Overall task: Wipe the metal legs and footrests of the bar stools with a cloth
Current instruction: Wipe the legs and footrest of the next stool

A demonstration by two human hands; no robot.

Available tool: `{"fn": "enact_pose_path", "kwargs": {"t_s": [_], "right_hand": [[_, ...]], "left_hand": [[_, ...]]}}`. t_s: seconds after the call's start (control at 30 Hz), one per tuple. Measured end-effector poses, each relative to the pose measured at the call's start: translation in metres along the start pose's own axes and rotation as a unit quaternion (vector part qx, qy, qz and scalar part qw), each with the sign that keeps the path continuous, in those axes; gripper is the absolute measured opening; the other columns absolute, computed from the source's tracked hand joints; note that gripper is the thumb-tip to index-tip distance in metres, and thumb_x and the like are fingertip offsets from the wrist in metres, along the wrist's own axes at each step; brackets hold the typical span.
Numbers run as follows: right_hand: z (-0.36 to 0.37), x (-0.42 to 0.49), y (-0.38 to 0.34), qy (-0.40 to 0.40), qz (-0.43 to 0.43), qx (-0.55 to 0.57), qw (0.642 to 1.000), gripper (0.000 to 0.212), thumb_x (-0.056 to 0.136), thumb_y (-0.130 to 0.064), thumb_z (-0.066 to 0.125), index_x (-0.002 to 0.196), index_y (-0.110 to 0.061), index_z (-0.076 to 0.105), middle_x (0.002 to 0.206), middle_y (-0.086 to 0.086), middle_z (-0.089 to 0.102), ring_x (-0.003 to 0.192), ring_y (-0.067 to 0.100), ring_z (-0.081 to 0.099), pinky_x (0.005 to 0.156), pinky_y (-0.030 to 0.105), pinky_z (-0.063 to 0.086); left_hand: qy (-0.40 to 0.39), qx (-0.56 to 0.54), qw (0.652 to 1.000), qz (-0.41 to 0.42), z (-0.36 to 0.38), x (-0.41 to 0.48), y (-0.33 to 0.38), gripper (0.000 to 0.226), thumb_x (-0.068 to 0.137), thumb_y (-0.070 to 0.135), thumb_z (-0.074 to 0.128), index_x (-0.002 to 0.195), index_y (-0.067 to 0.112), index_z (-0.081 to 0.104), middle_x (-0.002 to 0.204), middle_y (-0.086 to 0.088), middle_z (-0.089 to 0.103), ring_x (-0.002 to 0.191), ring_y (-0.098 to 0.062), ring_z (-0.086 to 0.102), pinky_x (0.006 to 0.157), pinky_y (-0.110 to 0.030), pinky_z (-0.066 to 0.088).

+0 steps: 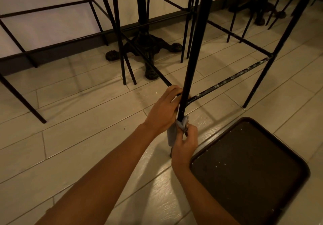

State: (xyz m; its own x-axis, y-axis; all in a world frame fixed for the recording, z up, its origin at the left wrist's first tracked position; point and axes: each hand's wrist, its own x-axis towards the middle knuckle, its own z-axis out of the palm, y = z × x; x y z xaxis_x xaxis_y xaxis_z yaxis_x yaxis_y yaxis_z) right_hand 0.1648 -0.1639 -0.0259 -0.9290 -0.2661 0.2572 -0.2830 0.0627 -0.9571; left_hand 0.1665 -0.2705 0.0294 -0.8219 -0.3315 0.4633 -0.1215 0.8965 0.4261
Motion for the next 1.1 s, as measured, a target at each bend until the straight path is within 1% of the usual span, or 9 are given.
{"fn": "enact_pose_path", "kwargs": {"t_s": [0.23,0.37,0.5,0.57,0.77,0.87,0.93,1.03,1.1], "right_hand": [[-0.004,-0.015,0.017,-0.003,0.045,-0.016,0.999,0.008,0.086,0.009,0.051,0.088,0.005,0.058,0.081,0.005,0.052,0.077,-0.012,0.049,0.068,0.007,0.040],[0.006,-0.008,-0.007,0.032,0.065,0.049,0.996,0.025,0.090,-0.008,0.053,0.114,-0.012,0.060,0.107,0.002,0.063,0.101,0.006,0.058,0.085,0.019,0.050],[0.018,0.005,-0.029,0.071,0.069,0.093,0.991,0.041,0.086,-0.037,0.053,0.113,-0.007,0.063,0.111,0.015,0.065,0.108,0.025,0.059,0.090,0.043,0.051],[0.021,0.006,-0.032,0.096,0.071,0.090,0.989,0.044,0.085,-0.042,0.052,0.110,-0.008,0.065,0.108,0.016,0.066,0.106,0.027,0.060,0.088,0.049,0.051],[0.020,0.011,-0.041,0.126,0.071,0.089,0.986,0.043,0.084,-0.040,0.056,0.102,-0.004,0.069,0.096,0.014,0.070,0.092,0.022,0.065,0.077,0.030,0.054],[0.016,0.012,-0.031,0.106,0.082,0.090,0.987,0.030,0.087,-0.024,0.060,0.102,0.001,0.068,0.091,0.022,0.069,0.082,0.023,0.064,0.068,0.022,0.051],[0.014,0.011,-0.022,0.091,0.086,0.098,0.987,0.027,0.087,-0.018,0.059,0.102,0.003,0.067,0.090,0.024,0.068,0.080,0.021,0.062,0.068,0.025,0.050],[0.011,0.005,-0.009,0.056,0.074,0.089,0.992,0.022,0.086,-0.013,0.061,0.105,-0.003,0.068,0.095,0.016,0.070,0.085,0.014,0.065,0.073,0.025,0.053],[0.008,-0.001,0.002,0.039,0.077,0.066,0.994,0.021,0.085,-0.013,0.062,0.106,-0.016,0.067,0.099,0.007,0.071,0.090,0.008,0.065,0.076,0.019,0.053]], "left_hand": [[0.012,0.010,1.000,0.017,-0.001,0.000,0.001,0.033,0.091,0.012,0.040,0.120,0.008,0.055,0.126,-0.011,0.048,0.122,-0.018,0.041,0.105,-0.023,0.034],[0.002,-0.020,1.000,0.001,-0.001,-0.002,0.001,0.037,0.092,0.017,0.036,0.125,0.012,0.052,0.129,-0.011,0.044,0.122,-0.014,0.040,0.106,-0.022,0.033],[-0.008,-0.035,0.999,0.010,-0.002,-0.002,-0.005,0.038,0.092,0.014,0.042,0.130,0.015,0.049,0.131,-0.008,0.044,0.123,-0.012,0.038,0.107,-0.010,0.023],[-0.009,-0.026,0.999,0.025,-0.002,-0.002,-0.007,0.043,0.090,0.011,0.044,0.133,0.014,0.046,0.131,-0.007,0.042,0.123,-0.011,0.036,0.105,-0.004,0.018],[0.002,-0.012,0.999,0.045,-0.001,-0.003,-0.007,0.047,0.090,0.015,0.040,0.137,0.014,0.041,0.129,0.002,0.032,0.122,-0.013,0.036,0.104,-0.009,0.021],[0.009,0.004,0.999,0.051,0.001,-0.003,-0.009,0.046,0.091,0.014,0.040,0.136,0.013,0.042,0.130,-0.006,0.042,0.122,-0.015,0.038,0.105,-0.011,0.024],[0.006,0.003,0.999,0.040,0.001,-0.003,-0.008,0.046,0.091,0.017,0.035,0.136,0.013,0.043,0.129,-0.012,0.047,0.122,-0.015,0.038,0.106,-0.013,0.026],[0.006,0.004,1.000,0.028,0.002,-0.003,-0.005,0.048,0.091,0.018,0.027,0.135,0.013,0.044,0.131,-0.006,0.041,0.125,-0.014,0.036,0.109,-0.009,0.020],[0.010,0.016,0.999,0.031,0.005,-0.003,-0.006,0.047,0.090,0.011,0.028,0.134,0.013,0.045,0.131,-0.002,0.038,0.128,-0.015,0.033,0.111,-0.008,0.015]]}}
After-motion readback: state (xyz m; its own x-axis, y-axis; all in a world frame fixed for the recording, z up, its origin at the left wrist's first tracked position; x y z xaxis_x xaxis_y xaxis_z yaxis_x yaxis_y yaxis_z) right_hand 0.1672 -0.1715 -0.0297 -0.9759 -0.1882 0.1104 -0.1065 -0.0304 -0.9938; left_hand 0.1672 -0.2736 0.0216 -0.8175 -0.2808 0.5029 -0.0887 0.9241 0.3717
